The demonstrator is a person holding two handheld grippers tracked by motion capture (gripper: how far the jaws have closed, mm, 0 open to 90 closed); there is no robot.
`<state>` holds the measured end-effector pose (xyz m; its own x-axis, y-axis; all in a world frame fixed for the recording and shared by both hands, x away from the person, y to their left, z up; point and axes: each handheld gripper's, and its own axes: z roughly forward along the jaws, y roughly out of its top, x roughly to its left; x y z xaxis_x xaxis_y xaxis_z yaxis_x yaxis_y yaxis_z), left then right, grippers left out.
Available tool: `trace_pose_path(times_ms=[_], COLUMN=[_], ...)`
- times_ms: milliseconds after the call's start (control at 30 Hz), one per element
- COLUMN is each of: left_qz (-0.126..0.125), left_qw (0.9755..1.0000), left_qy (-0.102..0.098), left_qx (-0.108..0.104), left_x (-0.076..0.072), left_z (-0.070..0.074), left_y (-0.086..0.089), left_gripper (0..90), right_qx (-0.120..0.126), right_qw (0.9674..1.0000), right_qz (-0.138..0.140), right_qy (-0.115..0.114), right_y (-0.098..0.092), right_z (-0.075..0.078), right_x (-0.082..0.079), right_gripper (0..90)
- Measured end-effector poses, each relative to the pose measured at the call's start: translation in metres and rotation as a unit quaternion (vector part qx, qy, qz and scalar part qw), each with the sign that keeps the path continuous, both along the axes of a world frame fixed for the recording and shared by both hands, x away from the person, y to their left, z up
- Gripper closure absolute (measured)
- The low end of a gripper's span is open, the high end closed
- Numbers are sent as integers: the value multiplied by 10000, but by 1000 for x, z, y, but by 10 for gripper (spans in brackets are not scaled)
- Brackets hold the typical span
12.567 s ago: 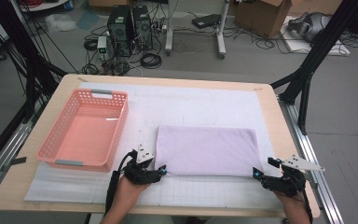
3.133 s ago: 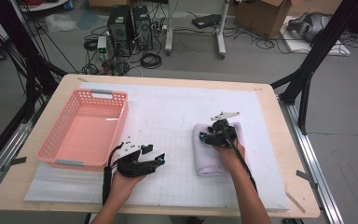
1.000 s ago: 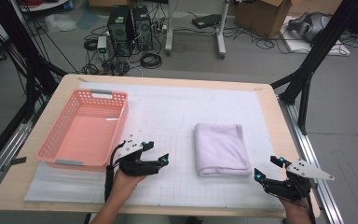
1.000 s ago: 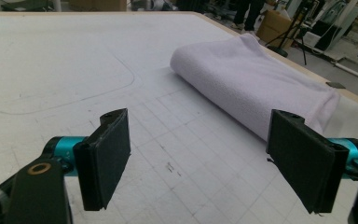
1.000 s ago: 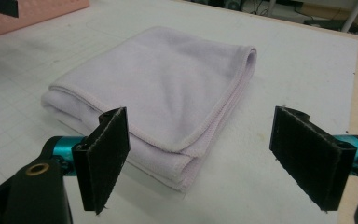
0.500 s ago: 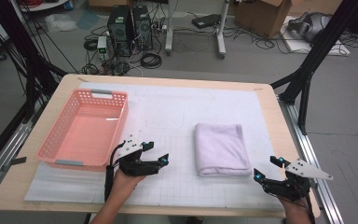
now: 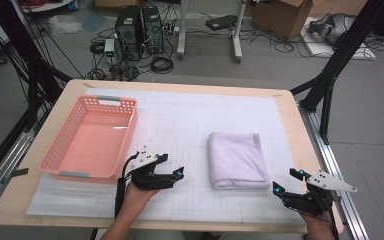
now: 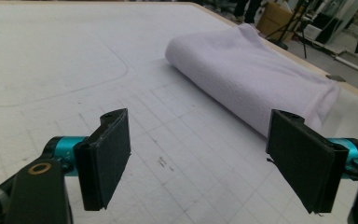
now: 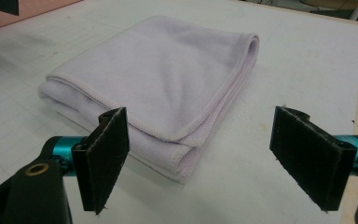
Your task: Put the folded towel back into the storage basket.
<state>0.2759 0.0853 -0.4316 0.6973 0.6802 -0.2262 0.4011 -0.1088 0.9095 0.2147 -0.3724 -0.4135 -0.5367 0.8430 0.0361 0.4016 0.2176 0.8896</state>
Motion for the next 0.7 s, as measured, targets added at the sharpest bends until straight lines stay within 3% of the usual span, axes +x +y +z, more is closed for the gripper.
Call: trace_pose_path(times_ms=[167,300,433,500,600,633,700], left_qz=[-44,-219,-364,-375,-393,-393,-350], left_qw=[10000,9994,9991,9992,9991,9991,9982], left_qy=[27,45,6,-86,171,171,431], left_qx=[-18,-249,-230,-106,67,67,212], left_x=[4,9,17,21,27,27,33], left_z=[0,5,11,12,14,14,14], left_y=[-8,-13,-25,-31,-41,-41,-52], left_gripper=[227,253,245,242,237,237,215], right_qx=[-54,-5,-20,-34,-61,-48,-17], right_qw=[10000,10000,9999,9999,9999,9999,9999], right_qz=[16,47,85,103,140,124,100], right_qy=[3,36,69,39,47,48,42], right_y=[1,0,2,3,4,4,3], right_z=[0,-1,-1,-1,-1,-1,-1], right_x=[0,1,1,1,1,0,1], right_gripper=[187,187,187,187,187,187,187])
